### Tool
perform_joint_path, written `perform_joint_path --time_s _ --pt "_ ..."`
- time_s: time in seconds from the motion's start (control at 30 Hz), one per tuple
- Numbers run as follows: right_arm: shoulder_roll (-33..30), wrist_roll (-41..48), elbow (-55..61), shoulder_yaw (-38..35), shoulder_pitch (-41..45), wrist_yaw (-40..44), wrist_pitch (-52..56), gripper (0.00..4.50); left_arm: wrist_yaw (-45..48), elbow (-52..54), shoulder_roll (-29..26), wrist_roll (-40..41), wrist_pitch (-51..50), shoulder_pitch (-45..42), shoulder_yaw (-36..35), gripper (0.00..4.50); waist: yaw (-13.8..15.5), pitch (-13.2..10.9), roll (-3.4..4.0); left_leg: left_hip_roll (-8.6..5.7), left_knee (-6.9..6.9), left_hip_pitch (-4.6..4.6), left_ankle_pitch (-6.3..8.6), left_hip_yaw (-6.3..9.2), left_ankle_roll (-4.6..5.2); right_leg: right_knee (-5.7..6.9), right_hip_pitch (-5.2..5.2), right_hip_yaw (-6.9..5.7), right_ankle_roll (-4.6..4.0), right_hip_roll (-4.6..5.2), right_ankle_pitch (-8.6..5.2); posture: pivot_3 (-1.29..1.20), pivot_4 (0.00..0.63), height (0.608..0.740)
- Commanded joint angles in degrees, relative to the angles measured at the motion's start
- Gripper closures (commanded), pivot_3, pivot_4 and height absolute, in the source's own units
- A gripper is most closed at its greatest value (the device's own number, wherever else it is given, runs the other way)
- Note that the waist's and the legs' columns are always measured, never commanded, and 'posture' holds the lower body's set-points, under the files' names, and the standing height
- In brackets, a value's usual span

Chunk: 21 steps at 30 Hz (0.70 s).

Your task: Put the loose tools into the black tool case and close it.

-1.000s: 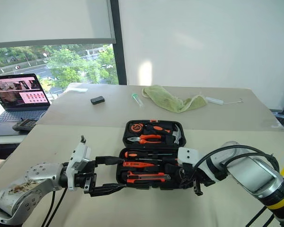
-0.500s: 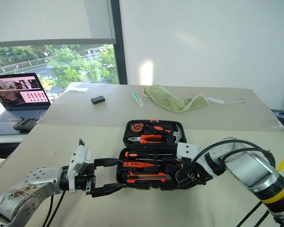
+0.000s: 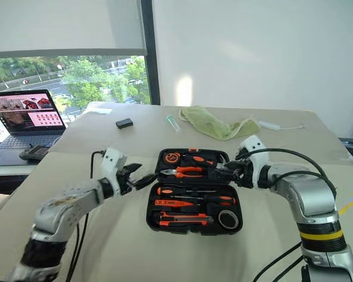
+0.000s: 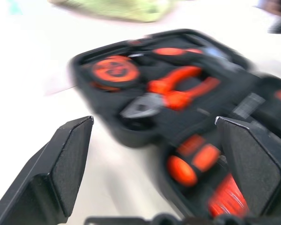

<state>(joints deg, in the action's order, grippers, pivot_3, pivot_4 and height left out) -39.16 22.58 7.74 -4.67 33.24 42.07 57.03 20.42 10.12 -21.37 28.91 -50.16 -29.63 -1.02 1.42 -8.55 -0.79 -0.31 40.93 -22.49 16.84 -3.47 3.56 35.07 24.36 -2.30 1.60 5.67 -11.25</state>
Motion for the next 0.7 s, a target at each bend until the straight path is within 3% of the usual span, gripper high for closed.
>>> perform_joint_path --time_s 0.03,0.1,0.37,0.4,0.47,0.6,0.7 --pt "-0.1 -3.2 -5.7 2.3 4.8 -2.5 -1.5 0.46 -8.4 -6.1 2.6 -4.6 -5.9 -8.4 0.0 0.0 -0.3 0.0 0.0 0.01 0.0 0.0 -0.01 0.0 -0.02 0.0 -0.01 0.02 0.0 -0.04 0.0 0.0 0.15 0.74" --pt "0.3 -5.5 -11.1 4.6 7.6 -3.9 -1.7 0.05 -12.8 -11.1 3.8 -8.1 -9.0 -12.9 0.8 0.0 -0.8 0.0 0.0 0.03 -0.05 0.01 -0.03 -0.01 -0.04 0.0 -0.01 0.03 0.01 -0.14 0.0 0.0 0.15 0.74" --pt "3.4 -11.6 -36.6 9.6 17.8 -3.6 -6.2 0.05 -11.2 -31.8 6.5 -11.1 -11.1 -22.5 0.6 0.0 -1.5 0.0 -0.01 0.1 -0.19 -0.02 -0.07 -0.06 -0.1 -0.03 0.05 0.04 0.04 -0.23 -0.02 0.0 0.15 0.74" --pt "3.8 -12.2 -38.8 10.3 18.5 -2.9 -7.0 0.01 -10.6 -33.1 6.6 -11.6 -10.4 -22.9 1.3 0.26 -1.6 0.0 0.0 0.1 -0.19 -0.02 -0.07 -0.06 -0.11 -0.04 0.04 0.04 0.05 -0.23 -0.02 0.0 0.15 0.74" --pt "4.5 -13.3 -41.9 11.8 19.2 -1.3 -8.7 0.54 -8.5 -34.4 6.6 -11.8 -11.1 -23.1 2.2 0.72 -1.8 0.0 0.0 0.08 -0.18 0.04 -0.08 -0.1 -0.11 -0.05 -0.03 0.05 0.05 -0.2 -0.02 0.0 0.15 0.74" --pt "5.3 -13.5 -43.7 11.5 19.7 0.6 -10.3 1.82 -5.5 -34.6 6.9 -10.6 -13.1 -23.1 1.3 2.32 -2.1 0.0 -0.01 0.1 -0.14 0.25 -0.07 -0.1 -0.11 -0.02 -0.22 0.11 0.12 -0.16 0.02 0.0 0.15 0.74" --pt "6.1 -11.0 -40.1 9.0 19.0 1.9 -10.5 2.71 -5.5 -35.0 8.1 -9.4 -11.3 -23.1 -2.4 3.23 -2.1 0.0 -0.01 0.1 -0.14 0.35 -0.08 -0.1 -0.14 0.01 -0.21 0.17 0.11 -0.11 0.04 0.0 0.15 0.74"
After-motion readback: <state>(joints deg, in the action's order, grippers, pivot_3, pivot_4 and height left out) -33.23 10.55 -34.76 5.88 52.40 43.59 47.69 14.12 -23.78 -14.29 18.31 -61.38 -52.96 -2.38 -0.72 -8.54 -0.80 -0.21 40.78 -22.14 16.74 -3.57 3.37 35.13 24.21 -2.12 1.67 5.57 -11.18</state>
